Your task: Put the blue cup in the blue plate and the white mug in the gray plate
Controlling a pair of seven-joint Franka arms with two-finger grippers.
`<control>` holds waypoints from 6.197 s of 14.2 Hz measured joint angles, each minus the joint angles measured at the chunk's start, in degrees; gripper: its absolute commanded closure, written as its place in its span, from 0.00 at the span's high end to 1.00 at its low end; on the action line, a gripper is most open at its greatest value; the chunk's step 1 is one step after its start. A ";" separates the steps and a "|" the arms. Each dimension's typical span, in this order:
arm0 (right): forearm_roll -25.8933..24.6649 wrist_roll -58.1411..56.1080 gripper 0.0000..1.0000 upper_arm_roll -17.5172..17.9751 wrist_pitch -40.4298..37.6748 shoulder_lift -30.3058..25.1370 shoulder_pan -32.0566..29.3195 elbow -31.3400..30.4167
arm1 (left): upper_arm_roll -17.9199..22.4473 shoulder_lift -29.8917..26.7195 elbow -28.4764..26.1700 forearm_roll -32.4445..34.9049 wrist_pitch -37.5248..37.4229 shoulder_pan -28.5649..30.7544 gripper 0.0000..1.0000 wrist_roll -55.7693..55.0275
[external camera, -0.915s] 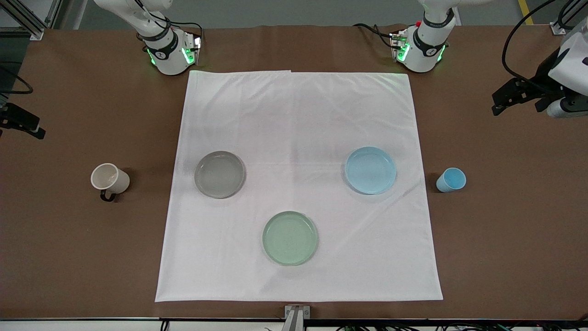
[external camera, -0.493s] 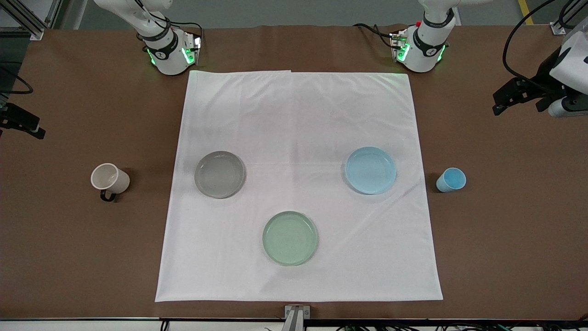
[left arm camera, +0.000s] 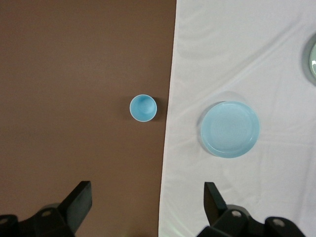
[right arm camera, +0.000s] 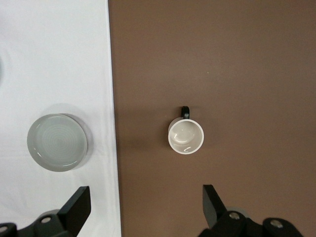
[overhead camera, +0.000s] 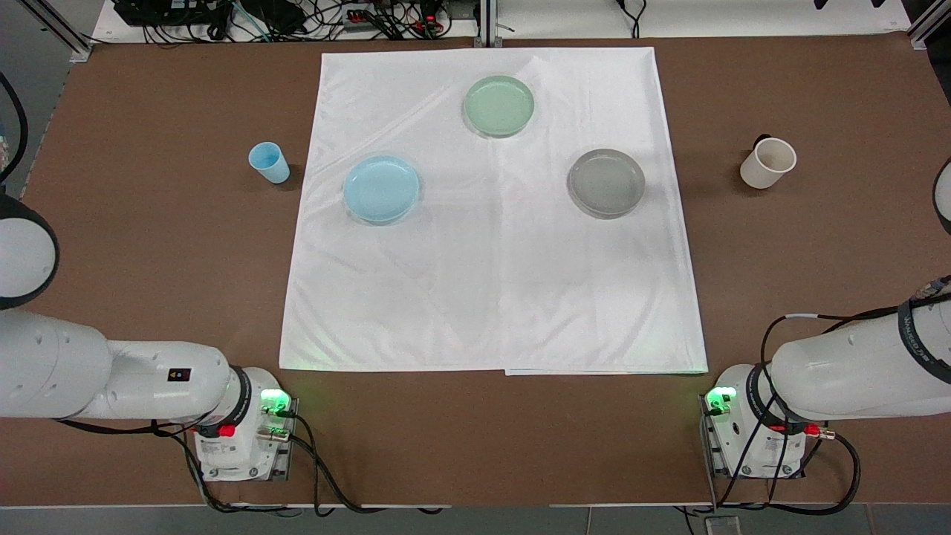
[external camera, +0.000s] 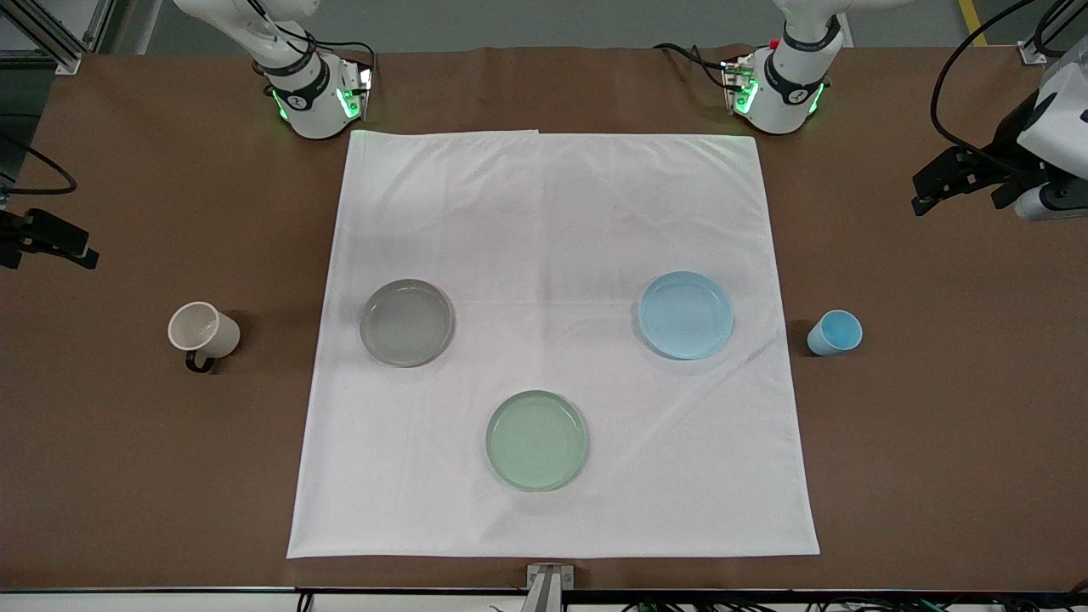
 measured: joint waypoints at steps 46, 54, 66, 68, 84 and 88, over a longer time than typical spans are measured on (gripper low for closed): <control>-0.06 -12.22 0.22 -0.62 40.72 25.14 -6.93 -19.73 | -18.84 14.70 -32.16 0.01 45.87 9.23 0.00 -21.75; -0.05 -12.23 0.11 0.02 32.16 23.63 -6.01 -16.40 | -20.69 23.39 -32.21 0.01 50.46 5.63 0.29 -28.75; 1.24 17.67 0.06 0.80 19.99 15.91 16.81 -13.83 | -20.27 20.46 -2.50 7.02 20.79 7.57 1.00 -27.27; 4.36 19.96 0.06 0.81 23.07 16.03 19.82 -14.92 | -19.54 20.01 4.55 8.99 14.10 8.20 1.00 -24.05; 11.07 20.36 0.07 0.73 40.45 22.12 24.47 -22.49 | 0.68 2.55 1.97 -1.12 -1.03 2.16 1.00 6.34; 11.10 20.43 0.96 0.73 40.58 22.81 24.51 -22.06 | -2.17 2.39 0.80 -1.13 -1.19 2.68 1.00 5.54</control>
